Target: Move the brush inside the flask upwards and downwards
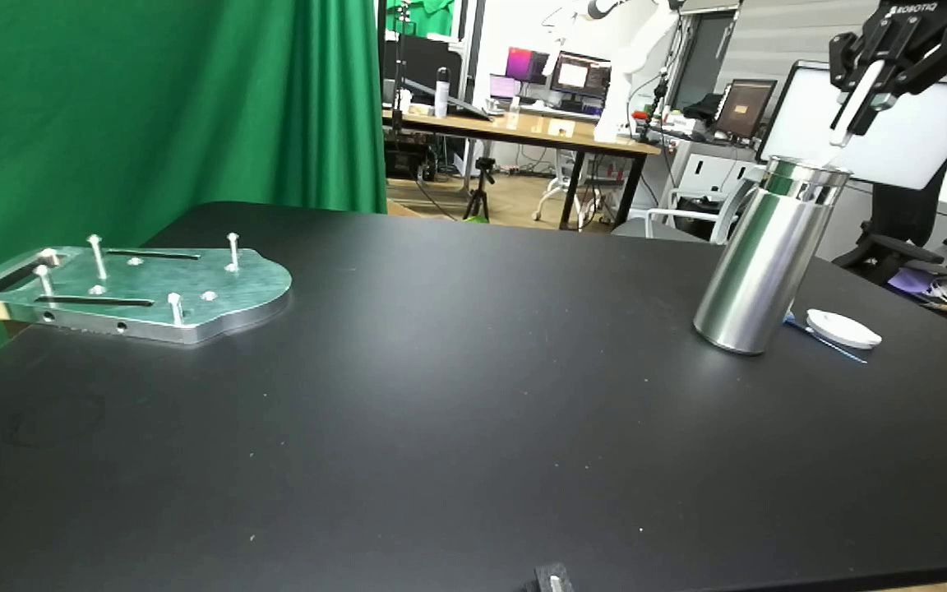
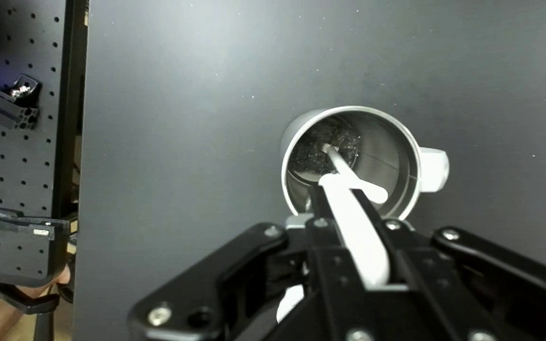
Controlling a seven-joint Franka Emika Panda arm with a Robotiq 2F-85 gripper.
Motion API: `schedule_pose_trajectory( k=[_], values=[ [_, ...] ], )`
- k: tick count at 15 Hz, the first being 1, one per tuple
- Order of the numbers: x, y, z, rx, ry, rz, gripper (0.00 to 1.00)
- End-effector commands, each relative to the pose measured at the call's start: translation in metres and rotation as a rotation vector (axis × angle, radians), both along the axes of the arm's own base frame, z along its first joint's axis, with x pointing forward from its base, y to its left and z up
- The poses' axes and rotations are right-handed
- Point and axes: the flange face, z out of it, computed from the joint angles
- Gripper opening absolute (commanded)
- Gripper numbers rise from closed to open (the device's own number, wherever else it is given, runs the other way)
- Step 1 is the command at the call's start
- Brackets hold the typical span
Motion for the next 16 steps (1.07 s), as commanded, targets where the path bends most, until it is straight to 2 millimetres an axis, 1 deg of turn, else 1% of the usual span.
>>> schedule_pose_trajectory(
  k=[1, 5, 7, 8, 9, 11, 12, 16],
  values=[
    [-0.018, 0.010, 0.053, -0.010, -0.064, 0.034, 0.04],
    [-0.034, 0.023, 0.100, -0.043, -0.142, 0.071, 0.04],
    [-0.038, 0.028, 0.113, -0.050, -0.166, 0.081, 0.04],
    [-0.037, 0.028, 0.114, -0.049, -0.174, 0.079, 0.04],
    [-0.036, 0.027, 0.113, -0.047, -0.179, 0.074, 0.04],
    [-0.029, 0.021, 0.097, -0.043, -0.182, 0.051, 0.04],
    [-0.026, 0.018, 0.087, -0.034, -0.170, 0.044, 0.04],
    [-0.013, 0.006, 0.038, -0.012, -0.096, 0.012, 0.04]
  ],
)
